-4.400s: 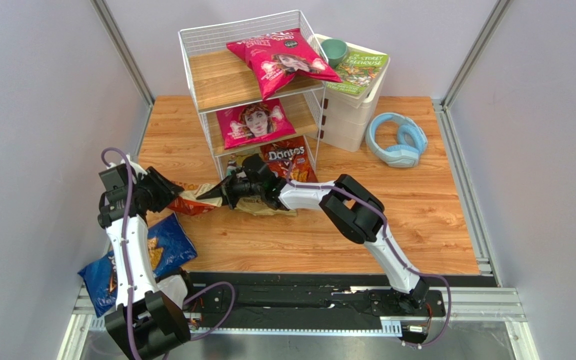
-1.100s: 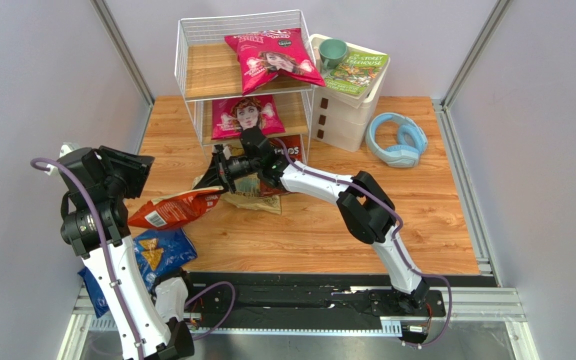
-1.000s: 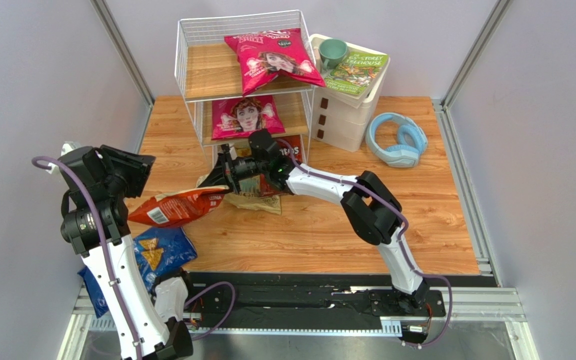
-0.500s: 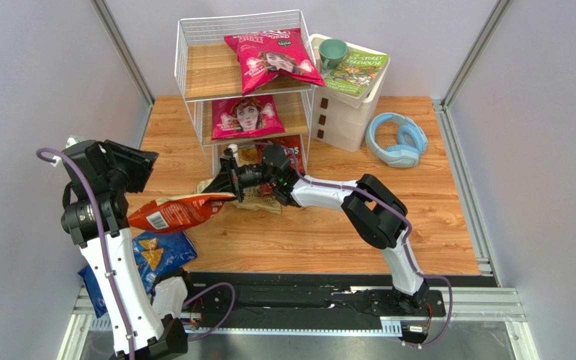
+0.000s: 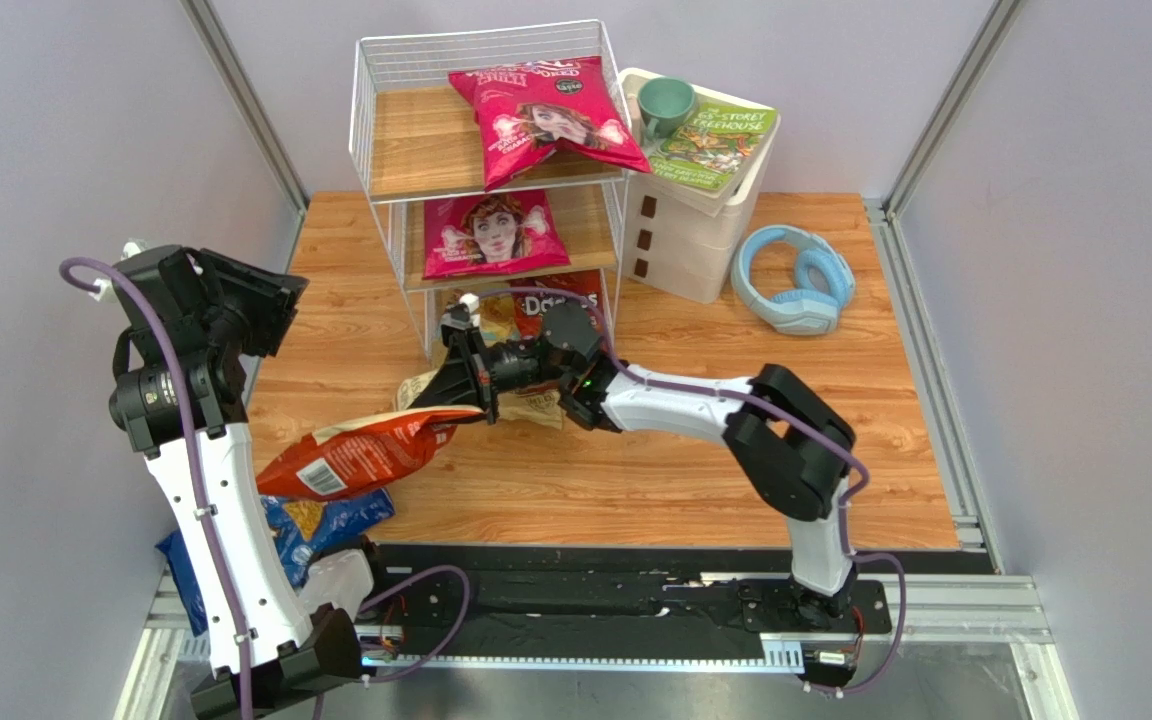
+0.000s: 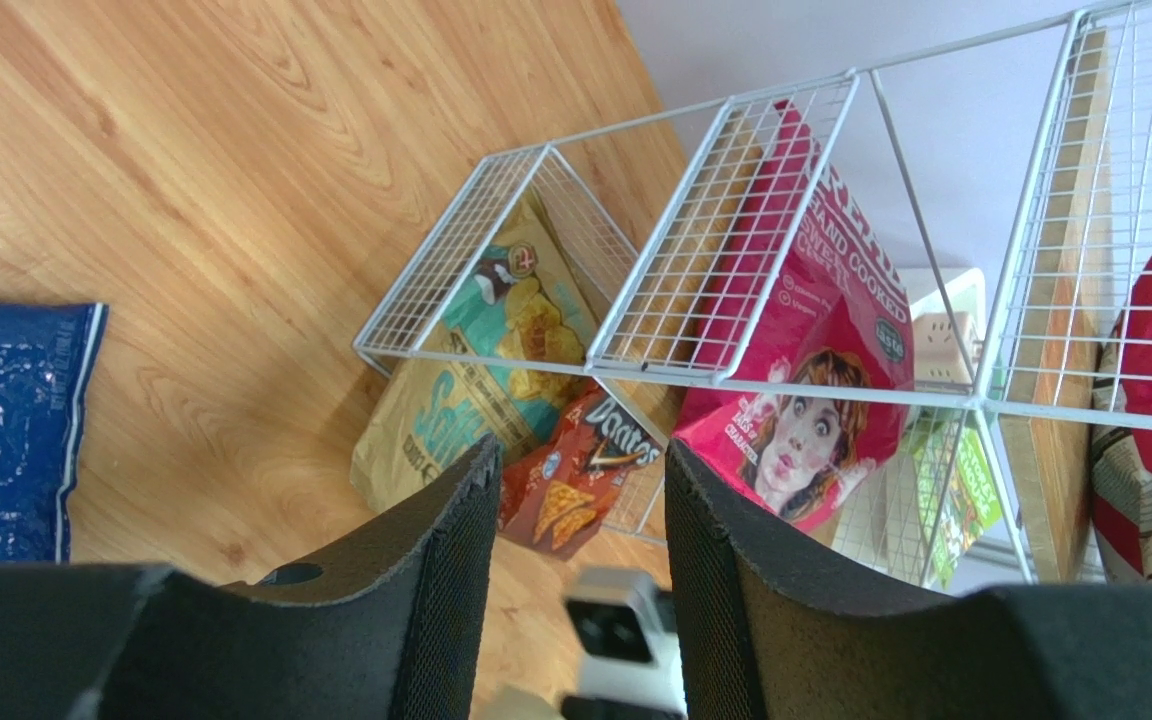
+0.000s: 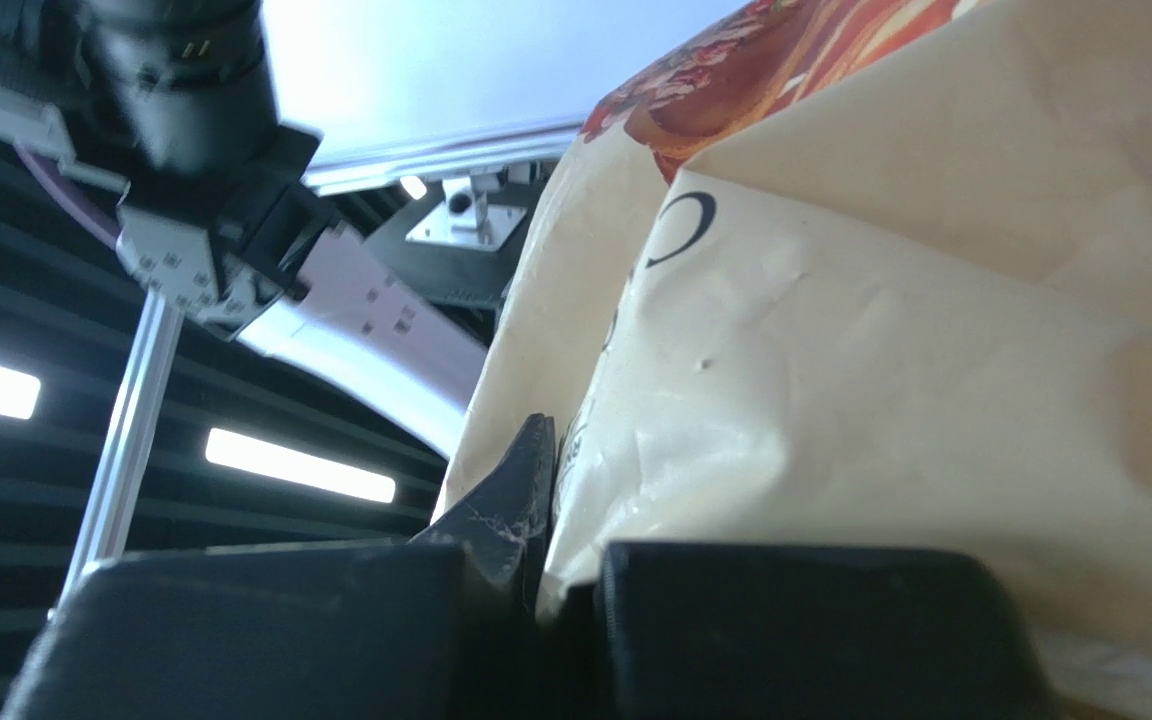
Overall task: Place and organize the chips bags onto the shelf
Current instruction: Pick up the potato chip from the center of the board, then place the potato chip on the shelf.
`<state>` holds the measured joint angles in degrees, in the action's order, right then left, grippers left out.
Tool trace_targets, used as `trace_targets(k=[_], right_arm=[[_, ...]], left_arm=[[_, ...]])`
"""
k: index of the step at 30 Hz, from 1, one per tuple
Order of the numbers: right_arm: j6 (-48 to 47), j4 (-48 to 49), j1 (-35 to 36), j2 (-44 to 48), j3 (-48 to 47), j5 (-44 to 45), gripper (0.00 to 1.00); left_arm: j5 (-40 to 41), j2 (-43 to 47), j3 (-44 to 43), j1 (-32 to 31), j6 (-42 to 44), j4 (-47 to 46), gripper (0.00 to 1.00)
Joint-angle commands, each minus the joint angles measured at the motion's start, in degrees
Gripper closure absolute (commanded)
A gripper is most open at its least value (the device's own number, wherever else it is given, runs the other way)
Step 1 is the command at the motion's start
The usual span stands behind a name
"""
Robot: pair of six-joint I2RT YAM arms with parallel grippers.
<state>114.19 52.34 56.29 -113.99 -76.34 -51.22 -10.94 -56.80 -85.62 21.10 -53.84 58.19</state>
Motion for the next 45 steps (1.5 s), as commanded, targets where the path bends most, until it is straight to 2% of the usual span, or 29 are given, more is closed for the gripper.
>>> trace_targets(k=[1, 3, 4, 6, 7, 10, 11, 14, 18, 23, 26, 33, 37, 41, 45], right_arm=[[-6.92, -12.46, -1.53, 12.28, -0.66, -4.75, 1.00], [-13.26, -21.18, -2.06, 15.63, -0.48, -7.83, 1.00], [-23.65, -32.80, -2.06, 18.95, -0.92, -8.88, 1.00], [-38.26, -49.78, -2.15, 22.66, -2.93, -9.60, 1.00], [-52.35, -67.97, -2.15, 25.72, -6.51, -8.82, 1.00], [-67.31, -89.96, -2.24, 30.57, -11.45, -1.71, 1.00], [-72.91, -93.17, -2.33, 32.94, -15.03, 1.70, 1.00], [-78.92, -100.49, -2.42, 35.50, -22.08, 6.46, 1.00], [-85.69, -107.95, -2.42, 34.90, -37.87, 10.44, 1.00], [-89.23, -106.22, -2.33, 32.61, -49.86, 5.53, 1.00], [-90.02, -102.27, -2.42, 30.33, -56.02, 6.31, 1.00], [-95.20, -87.09, -4.87, 26.55, -57.78, 16.93, 1.00], [-97.57, -81.09, -7.24, 21.89, -62.35, 24.57, 1.00], [-95.48, -73.28, -10.49, 15.14, -70.77, 25.91, 1.00], [-91.87, -65.44, -11.64, 12.23, -70.89, 26.69, 1.00]], left_arm=[[1.71, 0.64, -2.00, -0.54, 0.76, -0.54, 0.50], [1.80, -0.59, -2.79, -0.89, 0.67, -0.71, 0.50], [1.89, -1.12, -3.32, -1.06, 0.58, -0.80, 0.50], [1.89, -2.78, -4.98, -1.41, 0.67, -0.80, 0.50], [1.97, -3.40, -5.60, -1.42, 0.76, -0.45, 0.50], [1.63, -5.34, -7.97, -1.68, 0.76, -0.36, 0.50], [1.54, -5.69, -8.68, -1.68, 0.76, -0.36, 0.50], [1.10, -6.13, -8.86, -2.12, 0.76, -0.36, 0.50], [1.36, -5.00, -7.54, -2.82, 0.67, -0.10, 0.51], [1.80, -3.42, -6.05, -4.05, 1.02, 0.08, 0.51], [1.89, -1.75, -4.12, -4.58, 1.11, -0.01, 0.51], [-1.10, 2.74, 2.82, -6.07, 1.28, -1.68, 0.51], [-1.45, 6.34, 7.04, -7.13, 2.78, -2.12, 0.50], [-1.63, 9.59, 9.77, -7.48, 4.01, -2.47, 0.50], [-1.80, 11.18, 12.75, -7.57, 4.36, -2.56, 0.50]])
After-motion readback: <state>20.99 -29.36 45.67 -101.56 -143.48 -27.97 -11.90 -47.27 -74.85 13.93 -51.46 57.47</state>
